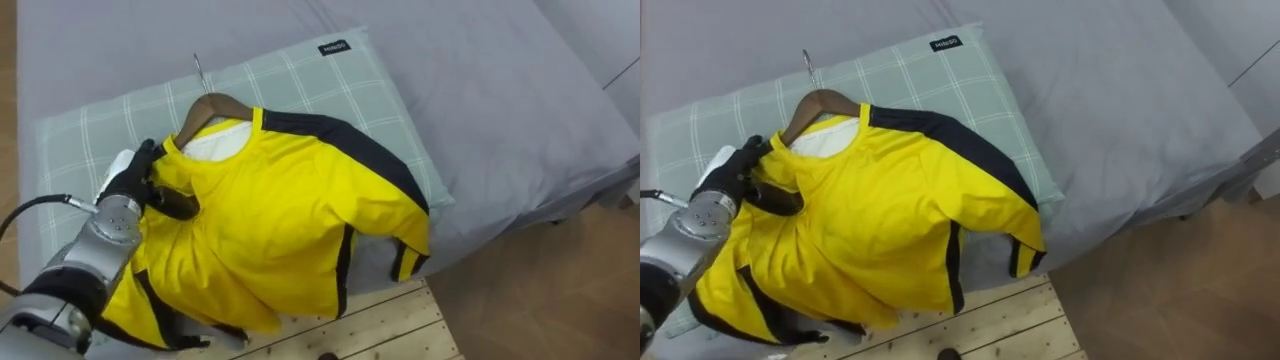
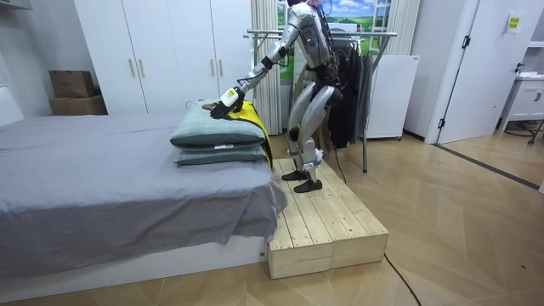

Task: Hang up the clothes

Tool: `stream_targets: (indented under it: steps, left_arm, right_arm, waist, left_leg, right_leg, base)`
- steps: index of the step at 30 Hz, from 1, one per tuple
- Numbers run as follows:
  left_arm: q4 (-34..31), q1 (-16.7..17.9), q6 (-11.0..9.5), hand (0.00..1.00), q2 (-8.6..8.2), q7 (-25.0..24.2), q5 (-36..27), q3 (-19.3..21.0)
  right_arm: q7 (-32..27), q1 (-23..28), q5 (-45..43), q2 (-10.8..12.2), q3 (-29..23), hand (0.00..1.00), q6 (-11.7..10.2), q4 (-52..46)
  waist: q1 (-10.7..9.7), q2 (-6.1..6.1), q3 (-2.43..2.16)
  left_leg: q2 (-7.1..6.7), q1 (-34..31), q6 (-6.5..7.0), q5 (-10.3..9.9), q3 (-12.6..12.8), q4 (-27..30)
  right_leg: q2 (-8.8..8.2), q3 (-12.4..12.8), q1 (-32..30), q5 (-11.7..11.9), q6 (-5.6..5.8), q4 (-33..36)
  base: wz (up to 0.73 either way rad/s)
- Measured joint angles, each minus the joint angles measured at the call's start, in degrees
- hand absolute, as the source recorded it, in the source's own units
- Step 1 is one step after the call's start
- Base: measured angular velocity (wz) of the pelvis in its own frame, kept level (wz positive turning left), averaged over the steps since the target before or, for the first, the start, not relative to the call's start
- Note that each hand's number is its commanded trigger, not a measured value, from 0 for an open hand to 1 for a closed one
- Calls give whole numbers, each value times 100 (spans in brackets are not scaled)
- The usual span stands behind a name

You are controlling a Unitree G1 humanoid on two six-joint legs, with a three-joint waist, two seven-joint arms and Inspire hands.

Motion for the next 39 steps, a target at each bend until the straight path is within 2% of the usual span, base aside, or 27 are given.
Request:
stream_targets:
  steps: [2, 3, 4, 5, 9, 15, 20, 39]
  left_arm:
    - [-93, -5, 56, 0, 28, 12, 574, -153]
    - [-102, -5, 56, 11, 47, 20, 724, -238]
    - [-113, -8, 56, 58, 74, 34, 948, -345]
    - [-119, -9, 57, 100, 82, 40, 1043, -373]
    - [-191, -15, 82, 100, 119, 142, 1506, -664]
    - [-272, -23, 99, 100, 242, 445, 1720, -683]
    - [-269, -20, 220, 100, 245, 545, 1743, -673]
    - [-253, 75, 117, 100, 212, 519, 1748, -524]
  right_arm:
    - [8, -1, -22, 0, -3, 0, -3, -14]
    - [14, -1, -22, 0, -3, 0, -3, -21]
    - [44, -4, -22, 0, -6, 0, -5, -32]
    - [69, -3, -19, 0, -8, 0, -5, -33]
    - [190, 30, -18, -9, -8, 0, -6, -33]
    - [204, 30, 4, -9, -8, 0, -5, -20]
    - [206, 34, 5, -9, -14, 0, -5, -25]
    - [221, 35, 132, -6, -222, 0, -3, -27]
  waist:
    - [-40, 0, 0]
    - [-57, 0, 0]
    - [-88, 0, 0]
    - [-102, 1, 0]
    - [-125, 8, 4]
    - [-126, 17, 9]
    - [-120, 20, 11]
    - [-95, 0, 27]
  left_leg:
    - [0, -6, 10, -7, 6, 3]
    - [1, -3, 10, -8, 10, 3]
    - [3, 4, 11, -8, 21, 3]
    - [4, 5, 11, -8, 25, 3]
    - [9, 10, 11, -10, 38, 0]
    - [9, 25, 12, -9, 48, -4]
    - [9, 31, 12, -9, 51, -11]
    - [34, 60, 4, -40, 125, -10]
  right_leg:
    - [-4, 0, -12, -2, 3, 9]
    - [-6, 2, -11, -2, 3, 13]
    - [-6, 6, -9, -2, 3, 17]
    - [-6, 7, -9, -2, 3, 18]
    - [-4, 10, -10, -2, 2, 20]
    - [-4, 18, -7, -2, 1, 24]
    - [-4, 23, -7, -4, -2, 24]
    - [8, 69, -8, -5, -2, 26]
  base:
    - [0]
    - [0]
    - [-4]
    - [-4]
    - [0]
    - [0]
    - [0]
    - [0]
